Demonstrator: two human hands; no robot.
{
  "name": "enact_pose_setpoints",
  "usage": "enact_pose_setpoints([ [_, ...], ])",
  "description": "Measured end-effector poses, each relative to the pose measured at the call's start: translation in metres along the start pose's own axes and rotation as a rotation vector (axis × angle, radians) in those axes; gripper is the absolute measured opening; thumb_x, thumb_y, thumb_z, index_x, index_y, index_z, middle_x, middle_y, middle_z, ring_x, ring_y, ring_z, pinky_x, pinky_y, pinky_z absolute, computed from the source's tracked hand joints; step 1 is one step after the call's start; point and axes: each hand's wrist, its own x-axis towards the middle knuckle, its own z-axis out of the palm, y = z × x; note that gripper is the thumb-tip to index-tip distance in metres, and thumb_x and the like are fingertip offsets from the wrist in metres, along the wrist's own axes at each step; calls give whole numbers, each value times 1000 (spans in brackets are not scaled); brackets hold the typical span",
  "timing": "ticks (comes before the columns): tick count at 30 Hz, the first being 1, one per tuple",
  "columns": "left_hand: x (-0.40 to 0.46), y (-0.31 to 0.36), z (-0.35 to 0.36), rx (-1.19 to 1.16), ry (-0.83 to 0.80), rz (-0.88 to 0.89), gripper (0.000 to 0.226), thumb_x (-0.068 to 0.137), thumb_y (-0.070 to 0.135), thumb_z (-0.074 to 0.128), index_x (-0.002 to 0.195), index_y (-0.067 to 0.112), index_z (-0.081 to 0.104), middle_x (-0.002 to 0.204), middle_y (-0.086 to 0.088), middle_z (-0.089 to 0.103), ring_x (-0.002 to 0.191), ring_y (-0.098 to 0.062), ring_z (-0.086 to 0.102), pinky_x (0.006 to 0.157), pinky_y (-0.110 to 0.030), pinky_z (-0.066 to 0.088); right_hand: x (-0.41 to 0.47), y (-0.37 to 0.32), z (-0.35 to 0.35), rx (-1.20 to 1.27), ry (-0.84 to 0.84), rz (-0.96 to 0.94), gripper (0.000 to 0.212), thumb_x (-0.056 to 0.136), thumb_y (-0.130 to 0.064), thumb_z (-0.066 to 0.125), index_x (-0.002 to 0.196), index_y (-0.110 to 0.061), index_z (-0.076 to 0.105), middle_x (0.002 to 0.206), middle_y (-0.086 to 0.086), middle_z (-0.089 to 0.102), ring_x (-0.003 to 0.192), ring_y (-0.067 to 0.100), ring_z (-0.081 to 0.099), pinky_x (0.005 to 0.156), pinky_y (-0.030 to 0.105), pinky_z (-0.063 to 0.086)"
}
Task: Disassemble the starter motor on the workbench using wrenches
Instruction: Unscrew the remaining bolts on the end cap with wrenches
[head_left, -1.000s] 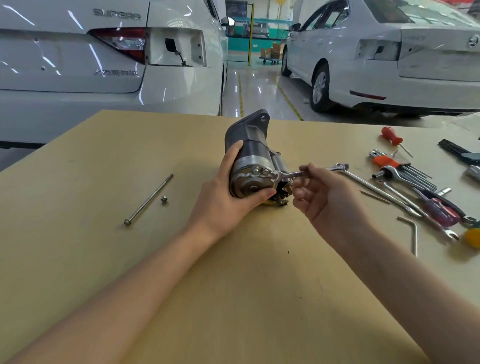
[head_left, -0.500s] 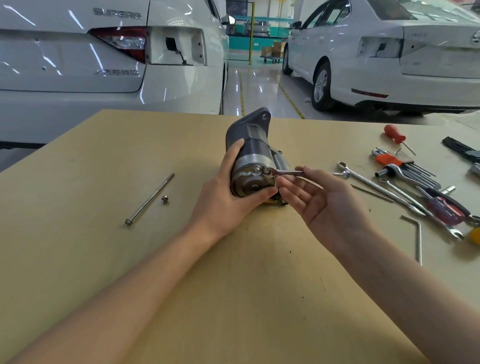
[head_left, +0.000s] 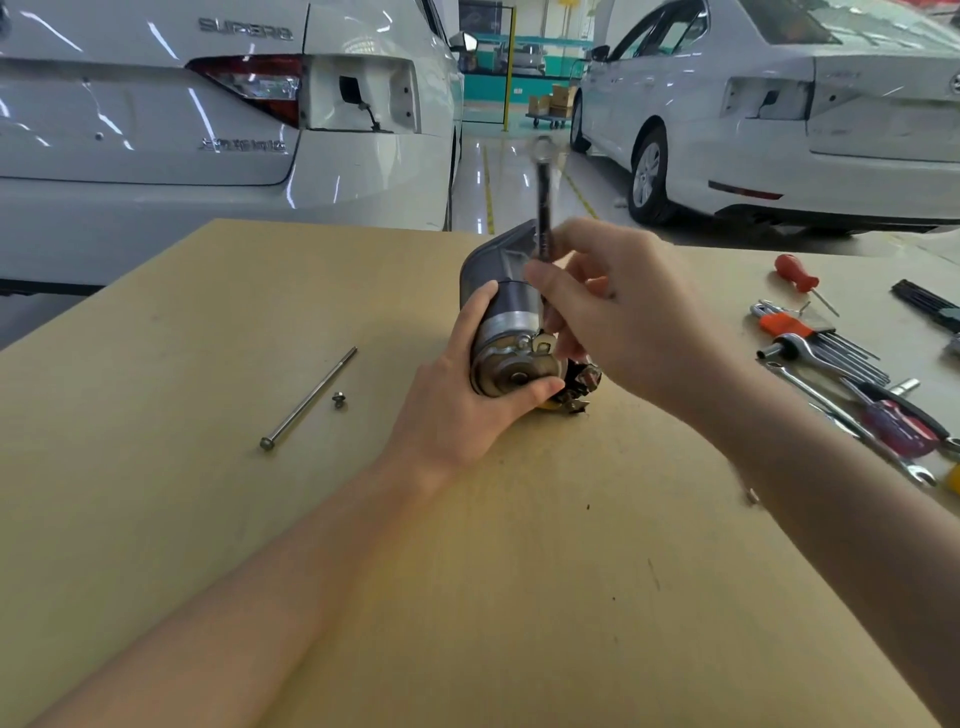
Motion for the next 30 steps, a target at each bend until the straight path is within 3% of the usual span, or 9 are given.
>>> enact_pose_setpoints([
  [3, 0, 1, -1, 1, -9, 2, 88, 68, 45, 83, 140, 48, 32, 97, 34, 63, 91, 15, 60, 82, -4, 45, 7, -7, 2, -161, -75, -106, 10, 95, -28, 57, 92, -21, 64, 60, -11, 53, 55, -2, 52, 54, 12, 39],
  [4, 0, 1, -1, 0, -14, 2, 86, 68, 45, 83, 139, 46, 34, 98, 27, 66, 91, 12, 62, 82, -7, 47, 8, -9, 2, -183, -111, -124, 11, 94, -29, 58, 93, -21, 66, 58, -13, 49, 55, -7, 49, 53, 9, 35],
  [7, 0, 3, -1, 11, -6, 6, 79, 69, 45, 83, 133, 47, 37, 100, 18, 69, 89, 8, 63, 77, -5, 45, 14, -10, 4, -200, -189, -140, 12, 93, -31, 59, 92, -23, 69, 56, -14, 46, 59, -17, 43, 57, 5, 33],
  [11, 0, 3, -1, 7, -11, 1, 69, 69, 45, 83, 125, 37, 43, 98, 15, 70, 90, 2, 64, 80, -13, 49, 23, -9, 4, -144, -258, -102, 14, 91, -30, 62, 93, -22, 73, 60, -12, 55, 58, -5, 48, 56, 9, 36],
  [13, 1, 2, -1, 11, -17, -1, 75, 68, 45, 83, 131, 36, 43, 102, 16, 68, 93, 3, 64, 82, -11, 48, 23, -11, -1, 19, -290, -71, 13, 90, -27, 63, 92, -21, 74, 65, -7, 63, 57, 6, 52, 58, 20, 44],
  [17, 1, 2, 0, -6, -19, 5, 94, 67, 43, 84, 144, 45, 30, 108, 23, 61, 97, 14, 59, 83, 1, 39, 16, -1, -20, 618, -141, 85, 15, 93, -19, 57, 87, -12, 69, 58, -2, 55, 48, 8, 46, 47, 19, 38],
  [23, 1, 1, 0, -43, -16, -5, 93, 68, 42, 84, 143, 49, 29, 107, 24, 65, 96, 12, 60, 81, -3, 43, -17, 35, 2, 924, 73, 479, 18, 98, -16, 51, 89, -4, 61, 57, 4, 61, 47, 15, 55, 48, 22, 46],
  [30, 2, 0, 0, -7, 7, 20, 94, 65, 46, 84, 143, 46, 31, 102, 33, 58, 94, 16, 58, 78, 0, 41, -36, 53, 16, 1280, 136, 555, 20, 98, -15, 46, 85, -6, 58, 61, 7, 64, 50, 15, 61, 50, 22, 51],
])
